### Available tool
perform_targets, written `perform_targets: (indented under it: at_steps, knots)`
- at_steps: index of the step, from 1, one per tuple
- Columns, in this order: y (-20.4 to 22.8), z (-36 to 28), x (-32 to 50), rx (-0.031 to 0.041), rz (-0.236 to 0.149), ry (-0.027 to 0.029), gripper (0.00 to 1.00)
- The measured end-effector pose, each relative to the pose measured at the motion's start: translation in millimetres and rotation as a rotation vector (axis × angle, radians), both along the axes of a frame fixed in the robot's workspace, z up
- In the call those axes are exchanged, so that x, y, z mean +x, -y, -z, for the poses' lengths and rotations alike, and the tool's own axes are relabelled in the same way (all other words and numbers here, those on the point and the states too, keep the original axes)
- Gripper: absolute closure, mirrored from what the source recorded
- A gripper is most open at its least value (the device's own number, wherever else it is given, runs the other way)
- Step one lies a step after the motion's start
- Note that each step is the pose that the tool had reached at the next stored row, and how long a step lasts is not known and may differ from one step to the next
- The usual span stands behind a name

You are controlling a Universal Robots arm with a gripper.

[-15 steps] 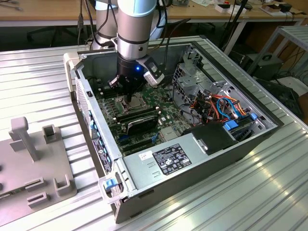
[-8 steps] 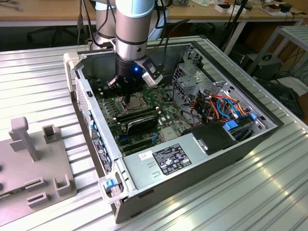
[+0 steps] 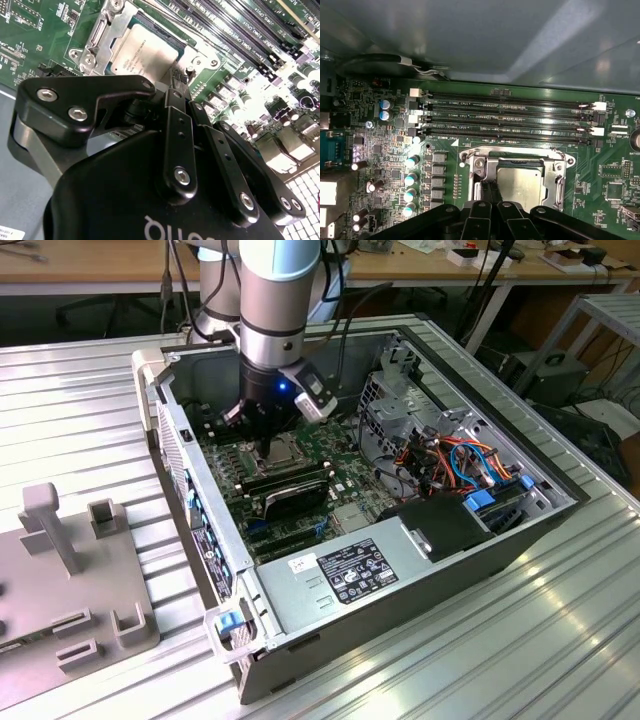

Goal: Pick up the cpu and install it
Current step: 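Close the cpu cover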

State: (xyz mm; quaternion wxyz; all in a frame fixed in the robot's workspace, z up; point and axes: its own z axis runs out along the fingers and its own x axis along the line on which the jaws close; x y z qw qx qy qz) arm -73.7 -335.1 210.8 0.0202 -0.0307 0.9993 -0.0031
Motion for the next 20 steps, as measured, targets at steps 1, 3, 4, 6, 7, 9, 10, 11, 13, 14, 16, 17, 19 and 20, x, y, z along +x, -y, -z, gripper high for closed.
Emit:
perform_targets:
  at_steps: [1, 3, 4, 6, 7, 9, 10, 11, 13, 14, 16, 17, 19, 20]
  knots:
    - [0.0, 1.3, 0.0, -0.0001, 0.0, -0.0001, 0.89]
    - [0.0, 2.9, 0.0, 0.0, 0.0, 0.0, 0.89]
    - [0.0, 3.7, 0.0, -0.0001, 0.0, -0.0001, 0.89]
    - [0.0, 4.9, 0.0, -0.0002, 0.0, -0.0002, 0.89]
    - [0.1, 5.4, -0.1, -0.0005, 0.0, -0.0004, 0.89]
    - [0.1, 6.1, -0.1, -0.0006, 0.0, -0.0005, 0.89]
    - [0.1, 6.2, -0.1, -0.0006, 0.0, -0.0004, 0.89]
    - [0.1, 6.3, -0.1, -0.0004, 0.0, -0.0003, 0.89]
    - [0.0, 6.3, -0.1, -0.0003, 0.0, -0.0001, 0.89]
    - [0.0, 6.4, 0.0, -0.0002, 0.0, -0.0001, 0.89]
    - [0.0, 7.3, -0.1, -0.0004, 0.0, -0.0003, 0.89]
    - [0.1, 7.8, -0.1, -0.0005, 0.0, -0.0005, 0.89]
    - [0.1, 8.4, -0.1, -0.0005, 0.0, -0.0004, 0.89]
    - [0.1, 8.5, -0.1, -0.0004, 0.0, -0.0003, 0.89]
